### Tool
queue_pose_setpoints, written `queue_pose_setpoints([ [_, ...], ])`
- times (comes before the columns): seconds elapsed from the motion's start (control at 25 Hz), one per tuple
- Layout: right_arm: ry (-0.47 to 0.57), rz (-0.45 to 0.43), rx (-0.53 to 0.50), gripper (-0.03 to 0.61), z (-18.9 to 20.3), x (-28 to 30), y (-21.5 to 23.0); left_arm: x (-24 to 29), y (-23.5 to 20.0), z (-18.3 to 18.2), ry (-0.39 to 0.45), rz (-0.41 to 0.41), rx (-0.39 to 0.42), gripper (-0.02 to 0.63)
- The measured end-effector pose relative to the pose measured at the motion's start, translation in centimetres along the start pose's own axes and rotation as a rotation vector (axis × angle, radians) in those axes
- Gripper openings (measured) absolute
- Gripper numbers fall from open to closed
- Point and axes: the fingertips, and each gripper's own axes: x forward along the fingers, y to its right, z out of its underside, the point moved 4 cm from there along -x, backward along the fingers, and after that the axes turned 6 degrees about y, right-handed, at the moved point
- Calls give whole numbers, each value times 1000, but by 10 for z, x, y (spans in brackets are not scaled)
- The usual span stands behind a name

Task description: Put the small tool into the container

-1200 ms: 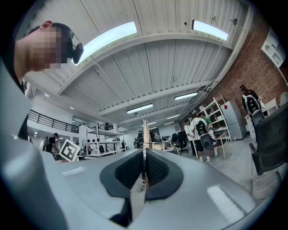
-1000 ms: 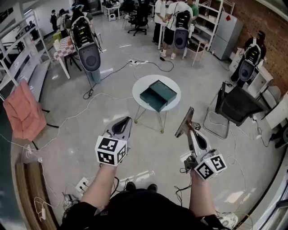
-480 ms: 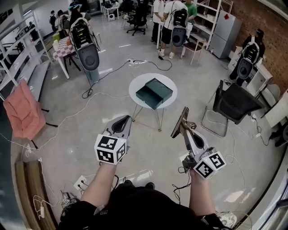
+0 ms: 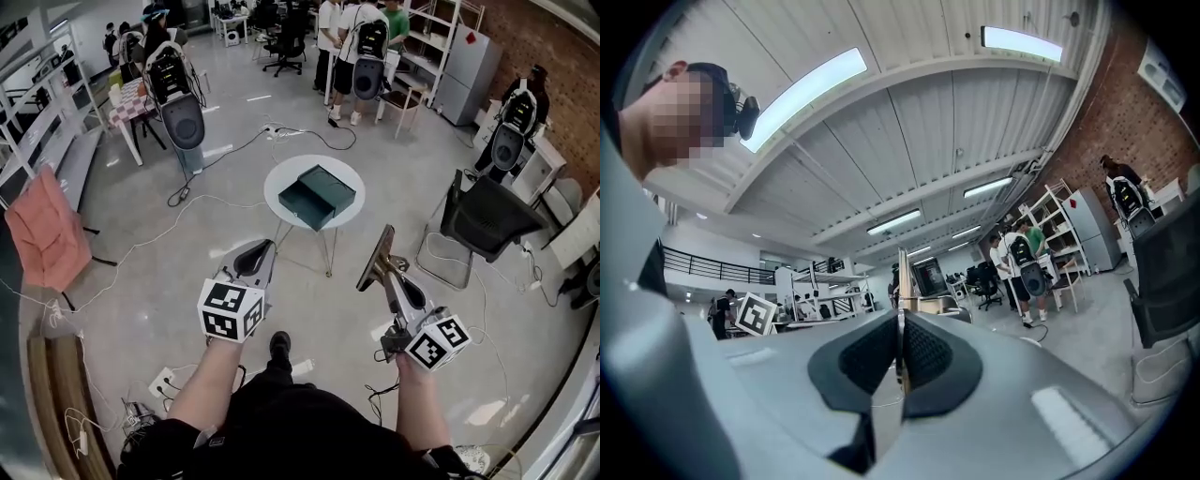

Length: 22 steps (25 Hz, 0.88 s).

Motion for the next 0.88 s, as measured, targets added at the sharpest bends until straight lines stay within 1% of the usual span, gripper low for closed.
queue_pose_setpoints([
  [0.2, -41, 1, 4, 12, 4, 19, 16, 29, -9, 9, -8, 8, -33, 17],
  [0.36, -71, 11, 11, 12, 14, 47, 32, 59, -29, 19, -19, 18, -57, 17],
  [0.6, -114, 33, 30, 12, 32, 109, 60, 112, -82, 32, -51, 16, -97, 15],
  [0.88, -153, 41, 48, 12, 54, 204, 78, 168, -152, 34, -79, 40, -110, 15],
])
